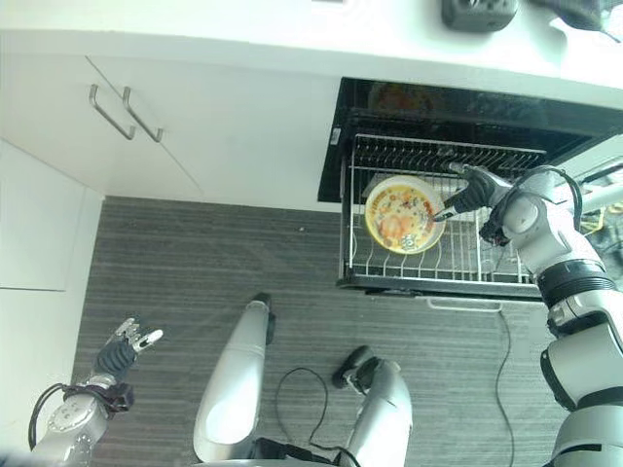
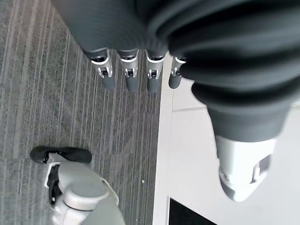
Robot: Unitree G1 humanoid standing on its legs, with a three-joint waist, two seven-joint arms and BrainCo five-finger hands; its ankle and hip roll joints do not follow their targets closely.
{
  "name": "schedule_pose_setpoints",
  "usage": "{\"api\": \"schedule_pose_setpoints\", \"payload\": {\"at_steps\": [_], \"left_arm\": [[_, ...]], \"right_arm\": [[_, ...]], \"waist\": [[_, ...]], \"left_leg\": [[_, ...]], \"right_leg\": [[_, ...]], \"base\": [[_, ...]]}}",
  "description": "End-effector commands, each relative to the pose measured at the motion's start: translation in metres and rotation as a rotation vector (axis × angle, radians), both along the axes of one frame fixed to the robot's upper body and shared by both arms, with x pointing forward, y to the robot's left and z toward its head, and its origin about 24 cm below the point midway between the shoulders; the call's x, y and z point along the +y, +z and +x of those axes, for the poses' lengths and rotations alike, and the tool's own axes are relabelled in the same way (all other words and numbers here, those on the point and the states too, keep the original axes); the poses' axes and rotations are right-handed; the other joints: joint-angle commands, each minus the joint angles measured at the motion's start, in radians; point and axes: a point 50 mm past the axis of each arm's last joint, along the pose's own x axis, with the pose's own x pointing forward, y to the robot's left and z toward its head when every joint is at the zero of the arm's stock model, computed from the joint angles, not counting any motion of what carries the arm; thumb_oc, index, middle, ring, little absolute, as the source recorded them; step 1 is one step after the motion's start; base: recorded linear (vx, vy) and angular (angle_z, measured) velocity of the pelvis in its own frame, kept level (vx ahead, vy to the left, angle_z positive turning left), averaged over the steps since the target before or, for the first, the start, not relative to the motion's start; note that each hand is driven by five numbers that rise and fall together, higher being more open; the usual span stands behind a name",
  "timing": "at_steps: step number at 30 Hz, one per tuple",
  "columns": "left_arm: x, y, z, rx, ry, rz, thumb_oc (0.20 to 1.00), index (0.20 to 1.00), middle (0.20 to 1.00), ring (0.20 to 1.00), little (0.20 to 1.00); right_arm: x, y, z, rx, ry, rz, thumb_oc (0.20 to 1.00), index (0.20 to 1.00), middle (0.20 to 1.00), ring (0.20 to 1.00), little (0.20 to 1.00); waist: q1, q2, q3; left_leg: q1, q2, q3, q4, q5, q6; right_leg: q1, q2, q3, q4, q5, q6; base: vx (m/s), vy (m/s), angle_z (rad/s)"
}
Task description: Place the dishes in the dishwasher.
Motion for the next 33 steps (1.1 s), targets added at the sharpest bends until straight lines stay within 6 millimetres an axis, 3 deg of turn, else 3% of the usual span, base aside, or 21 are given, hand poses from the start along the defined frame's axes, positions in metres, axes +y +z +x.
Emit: {"api": "schedule_pose_setpoints", "payload": {"at_steps": [1, 3, 4, 5, 10, 17, 20, 25, 28, 29, 30, 31, 33], "left_arm": [[0.013, 0.005, -0.014, 0.023, 0.034, 0.083, 1.000, 1.000, 1.000, 1.000, 1.000], [0.014, 0.004, -0.016, 0.025, 0.048, 0.083, 1.000, 1.000, 1.000, 1.000, 1.000], [0.014, 0.003, -0.017, 0.023, 0.073, 0.080, 1.000, 1.000, 1.000, 1.000, 1.000], [0.015, 0.002, -0.017, 0.028, 0.087, 0.083, 1.000, 1.000, 1.000, 1.000, 1.000], [0.016, -0.017, -0.031, 0.084, 0.172, 0.081, 1.000, 1.000, 1.000, 1.000, 1.000], [0.004, -0.045, -0.048, 0.141, 0.271, 0.052, 1.000, 1.000, 1.000, 1.000, 1.000], [-0.010, -0.061, -0.055, 0.179, 0.296, 0.021, 1.000, 1.000, 1.000, 1.000, 1.000], [-0.023, -0.070, -0.052, 0.204, 0.287, 0.000, 1.000, 1.000, 1.000, 1.000, 1.000], [-0.028, -0.076, -0.054, 0.234, 0.284, -0.003, 1.000, 1.000, 1.000, 1.000, 1.000], [-0.029, -0.078, -0.054, 0.247, 0.283, -0.001, 1.000, 1.000, 1.000, 1.000, 1.000], [-0.030, -0.080, -0.055, 0.257, 0.282, 0.002, 1.000, 1.000, 1.000, 1.000, 1.000], [-0.030, -0.080, -0.056, 0.264, 0.282, 0.003, 1.000, 1.000, 1.000, 1.000, 1.000], [-0.029, -0.082, -0.058, 0.278, 0.279, 0.003, 1.000, 1.000, 1.000, 1.000, 1.000]], "right_arm": [[-0.008, -0.001, -0.012, -0.034, -0.022, 0.062, 1.000, 1.000, 1.000, 1.000, 1.000], [-0.007, -0.005, -0.017, -0.061, -0.018, 0.120, 1.000, 1.000, 1.000, 1.000, 1.000], [-0.004, -0.009, -0.024, -0.114, -0.001, 0.174, 1.000, 1.000, 1.000, 1.000, 1.000], [-0.002, -0.015, -0.028, -0.147, -0.002, 0.250, 1.000, 1.000, 1.000, 1.000, 1.000], [0.000, -0.065, -0.063, -0.175, -0.041, 0.421, 1.000, 1.000, 1.000, 1.000, 1.000], [-0.018, -0.102, -0.098, -0.312, -0.299, 0.605, 1.000, 1.000, 1.000, 1.000, 1.000], [-0.022, -0.129, -0.117, -0.395, -0.517, 0.734, 1.000, 1.000, 1.000, 1.000, 1.000], [-0.019, -0.152, -0.122, -0.401, -0.678, 0.808, 1.000, 1.000, 1.000, 1.000, 1.000], [-0.018, -0.183, -0.131, -0.354, -0.853, 0.998, 1.000, 1.000, 1.000, 1.000, 1.000], [-0.013, -0.198, -0.134, -0.307, -0.912, 1.081, 0.831, 0.831, 0.831, 0.831, 0.831], [-0.007, -0.209, -0.136, -0.276, -0.950, 1.137, 0.325, 0.325, 0.325, 0.325, 0.325], [-0.004, -0.215, -0.138, -0.257, -0.972, 1.170, 0.200, 0.200, 0.200, 0.200, 0.200], [0.002, -0.235, -0.144, -0.186, -1.049, 1.334, 0.200, 0.200, 0.200, 0.200, 0.200]], "waist": [[-0.001, -0.006, -0.051], [-0.011, -0.014, -0.058], [-0.029, -0.026, -0.070], [-0.039, -0.035, -0.077], [-0.105, -0.045, -0.138], [-0.191, -0.010, -0.239], [-0.228, 0.022, -0.298], [-0.242, 0.044, -0.319], [-0.244, 0.054, -0.337], [-0.241, 0.059, -0.345], [-0.237, 0.062, -0.348], [-0.235, 0.064, -0.351], [-0.229, 0.070, -0.360]], "left_leg": [[0.057, 0.018, -0.022, -0.072, -0.003, 0.010], [0.084, 0.023, -0.016, -0.110, 0.013, 0.007], [0.108, 0.022, -0.007, -0.171, 0.057, 0.010], [0.132, 0.022, 0.000, -0.202, 0.067, 0.009], [0.275, 0.027, 0.066, -0.421, 0.146, -0.008], [0.399, 0.041, 0.130, -0.616, 0.217, -0.021], [0.460, 0.048, 0.164, -0.685, 0.238, -0.026], [0.495, 0.049, 0.183, -0.689, 0.230, -0.028], [0.522, 0.053, 0.192, -0.690, 0.222, -0.031], [0.533, 0.054, 0.191, -0.693, 0.220, -0.033], [0.541, 0.054, 0.190, -0.694, 0.218, -0.033], [0.547, 0.055, 0.190, -0.694, 0.217, -0.034], [0.557, 0.056, 0.189, -0.696, 0.213, -0.036]], "right_leg": [[0.074, 0.039, 0.041, -0.159, 0.116, 0.045], [0.105, 0.050, 0.038, -0.206, 0.129, 0.047], [0.136, 0.062, 0.030, -0.281, 0.164, 0.043], [0.163, 0.074, 0.032, -0.327, 0.176, 0.049], [0.302, 0.132, 0.048, -0.533, 0.235, 0.076], [0.380, 0.137, 0.075, -0.666, 0.298, 0.100], [0.410, 0.135, 0.089, -0.704, 0.312, 0.108], [0.434, 0.127, 0.086, -0.711, 0.309, 0.109], [0.458, 0.123, 0.082, -0.717, 0.302, 0.109], [0.472, 0.122, 0.077, -0.721, 0.298, 0.109], [0.482, 0.122, 0.073, -0.724, 0.296, 0.109], [0.488, 0.122, 0.070, -0.725, 0.294, 0.109], [0.499, 0.121, 0.062, -0.726, 0.289, 0.109]], "base": [[0.00, -0.038, -0.16], [-0.05, -0.017, -0.15], [-0.11, -0.028, -0.11], [-0.12, -0.059, -0.11], [-0.05, -0.004, -0.19], [-0.05, 0.032, -0.17], [-0.02, 0.042, -0.19], [-0.02, 0.015, -0.05], [0.01, -0.002, -0.02], [0.04, -0.015, -0.04], [0.04, -0.019, -0.02], [0.04, -0.025, -0.02], [0.04, -0.023, 0.01]]}}
